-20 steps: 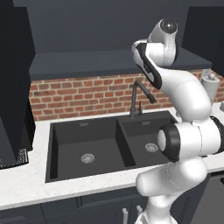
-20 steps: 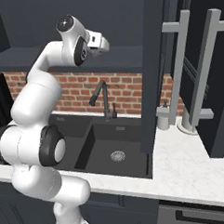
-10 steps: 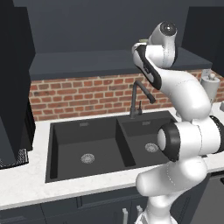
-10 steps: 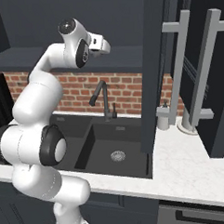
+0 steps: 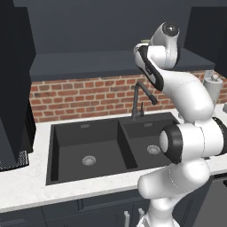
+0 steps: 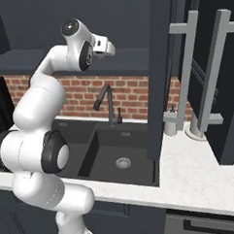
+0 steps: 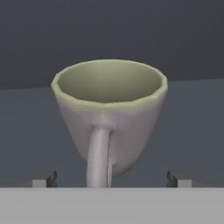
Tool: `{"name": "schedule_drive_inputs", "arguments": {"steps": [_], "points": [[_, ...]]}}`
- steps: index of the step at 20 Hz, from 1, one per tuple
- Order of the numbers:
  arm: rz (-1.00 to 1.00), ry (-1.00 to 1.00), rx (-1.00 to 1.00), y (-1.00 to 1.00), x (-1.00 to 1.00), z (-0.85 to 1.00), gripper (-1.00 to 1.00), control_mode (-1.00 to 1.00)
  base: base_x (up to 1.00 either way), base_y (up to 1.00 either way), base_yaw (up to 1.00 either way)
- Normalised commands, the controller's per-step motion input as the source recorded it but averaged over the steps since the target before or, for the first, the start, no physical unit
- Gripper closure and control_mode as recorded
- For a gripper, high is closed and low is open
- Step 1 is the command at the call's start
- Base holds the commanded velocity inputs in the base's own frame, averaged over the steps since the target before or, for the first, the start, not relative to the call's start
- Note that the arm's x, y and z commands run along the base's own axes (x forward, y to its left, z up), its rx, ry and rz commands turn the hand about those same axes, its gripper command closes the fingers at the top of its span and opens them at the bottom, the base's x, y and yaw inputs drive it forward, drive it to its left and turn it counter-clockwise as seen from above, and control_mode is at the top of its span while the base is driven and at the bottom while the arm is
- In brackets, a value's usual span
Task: Gather all objects into one cabinet and sort the glasses and bowls to opposite sides.
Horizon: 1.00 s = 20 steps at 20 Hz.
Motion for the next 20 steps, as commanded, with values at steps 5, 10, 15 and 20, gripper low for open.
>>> {"name": "schedule_drive_inputs", "arguments": {"steps": [5, 10, 15, 20], "points": [[0.0, 0.0, 0.0, 0.01, 0.0, 0.0, -1.0, -1.0, 0.0, 0.0, 0.0], [0.0, 0.0, 0.0, 0.02, 0.01, 0.01, -1.0, -1.0, 0.0, 0.0, 0.0], [0.0, 0.0, 0.0, 0.02, 0.01, 0.02, -1.0, -1.0, 0.0, 0.0, 0.0], [0.0, 0.0, 0.0, 0.0, 0.04, 0.0, -1.0, -1.0, 0.0, 0.0, 0.0]]}}
